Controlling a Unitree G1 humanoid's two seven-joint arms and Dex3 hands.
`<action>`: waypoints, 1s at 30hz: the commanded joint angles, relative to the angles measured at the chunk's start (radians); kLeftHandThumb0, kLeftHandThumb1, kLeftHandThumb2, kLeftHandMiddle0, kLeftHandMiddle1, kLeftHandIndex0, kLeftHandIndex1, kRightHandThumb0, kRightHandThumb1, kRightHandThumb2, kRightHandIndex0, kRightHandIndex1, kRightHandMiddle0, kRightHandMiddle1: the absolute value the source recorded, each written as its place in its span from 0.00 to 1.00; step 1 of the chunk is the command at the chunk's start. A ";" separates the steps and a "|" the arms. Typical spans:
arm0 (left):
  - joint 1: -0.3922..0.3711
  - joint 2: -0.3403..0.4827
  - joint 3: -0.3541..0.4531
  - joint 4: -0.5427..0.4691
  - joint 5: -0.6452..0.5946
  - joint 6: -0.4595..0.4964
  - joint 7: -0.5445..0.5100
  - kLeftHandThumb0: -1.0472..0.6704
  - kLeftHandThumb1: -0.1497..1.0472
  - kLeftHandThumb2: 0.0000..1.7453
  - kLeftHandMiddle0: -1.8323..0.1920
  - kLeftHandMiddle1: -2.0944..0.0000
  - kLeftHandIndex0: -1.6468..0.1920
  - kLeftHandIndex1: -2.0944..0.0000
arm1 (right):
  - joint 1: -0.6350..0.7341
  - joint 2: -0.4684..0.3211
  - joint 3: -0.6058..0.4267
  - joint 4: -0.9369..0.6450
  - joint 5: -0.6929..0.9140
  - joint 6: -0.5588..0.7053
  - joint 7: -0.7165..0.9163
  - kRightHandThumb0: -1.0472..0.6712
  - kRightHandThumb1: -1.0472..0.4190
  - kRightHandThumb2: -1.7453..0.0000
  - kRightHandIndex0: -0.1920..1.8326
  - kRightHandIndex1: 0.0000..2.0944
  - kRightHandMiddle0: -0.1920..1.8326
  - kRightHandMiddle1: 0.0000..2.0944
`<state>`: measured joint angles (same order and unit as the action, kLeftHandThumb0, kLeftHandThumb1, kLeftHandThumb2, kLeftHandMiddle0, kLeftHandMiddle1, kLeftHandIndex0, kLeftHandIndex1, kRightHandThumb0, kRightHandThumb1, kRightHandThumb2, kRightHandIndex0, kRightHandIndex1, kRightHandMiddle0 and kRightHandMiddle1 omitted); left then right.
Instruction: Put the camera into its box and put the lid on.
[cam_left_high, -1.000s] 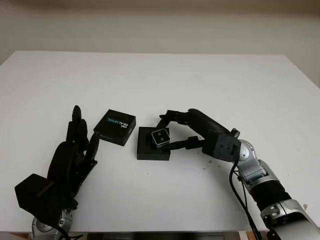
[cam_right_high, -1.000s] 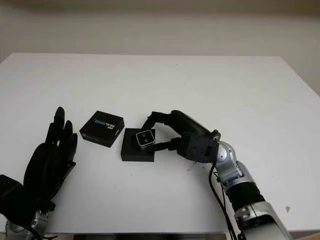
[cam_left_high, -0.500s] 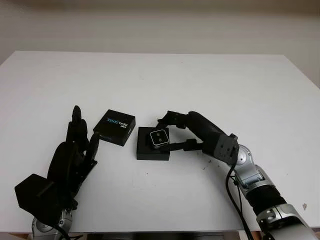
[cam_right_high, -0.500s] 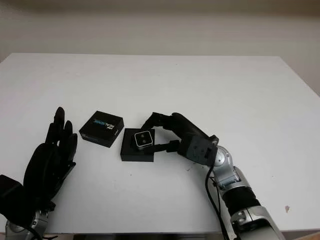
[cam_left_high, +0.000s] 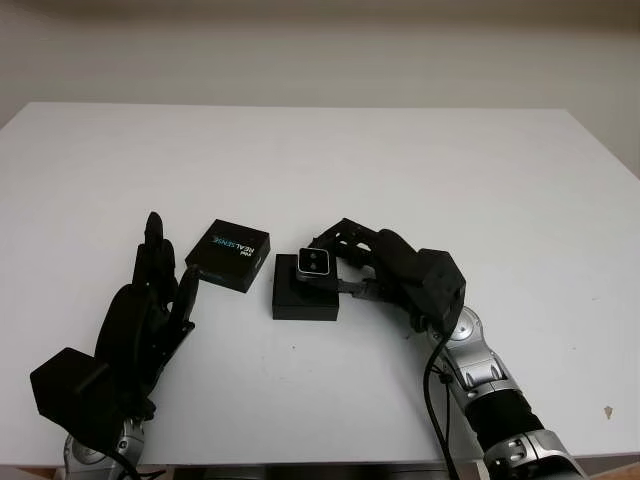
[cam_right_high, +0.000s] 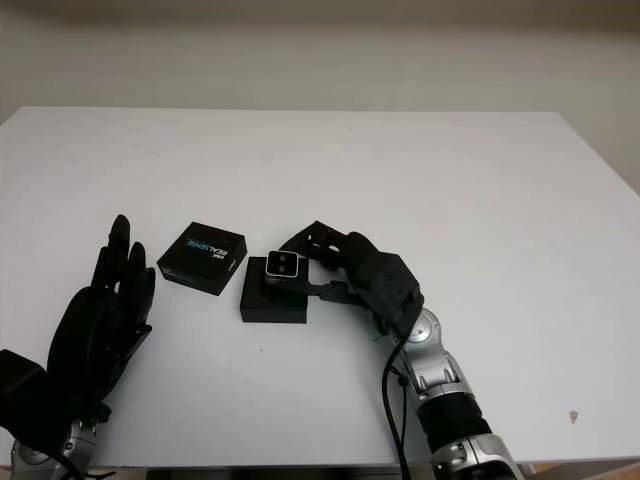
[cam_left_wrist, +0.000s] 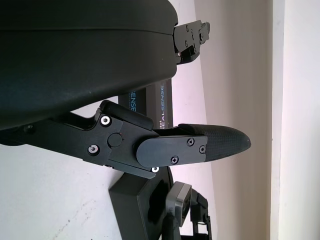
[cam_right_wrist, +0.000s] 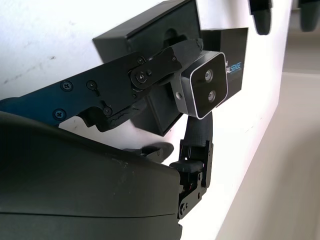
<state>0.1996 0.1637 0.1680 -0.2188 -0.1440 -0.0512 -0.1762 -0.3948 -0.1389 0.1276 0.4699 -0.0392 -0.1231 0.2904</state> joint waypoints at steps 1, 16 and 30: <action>-0.011 0.003 0.001 -0.001 -0.003 -0.002 -0.001 0.16 1.00 0.26 1.00 1.00 1.00 1.00 | 0.007 0.013 -0.012 -0.028 0.014 0.018 0.000 0.37 0.07 0.97 0.27 0.05 0.24 0.76; -0.003 -0.001 -0.002 0.000 0.003 -0.009 0.003 0.16 1.00 0.26 1.00 1.00 1.00 1.00 | 0.013 0.015 0.003 -0.033 0.013 0.030 0.036 0.36 0.07 0.97 0.27 0.05 0.25 0.78; 0.007 -0.005 -0.002 -0.008 0.001 -0.002 0.007 0.16 1.00 0.26 1.00 1.00 1.00 1.00 | 0.023 0.007 0.013 -0.049 -0.001 0.045 0.063 0.36 0.08 0.97 0.27 0.05 0.26 0.76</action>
<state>0.2048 0.1581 0.1668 -0.2189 -0.1418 -0.0490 -0.1681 -0.3851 -0.1283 0.1346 0.4265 -0.0362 -0.0710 0.3483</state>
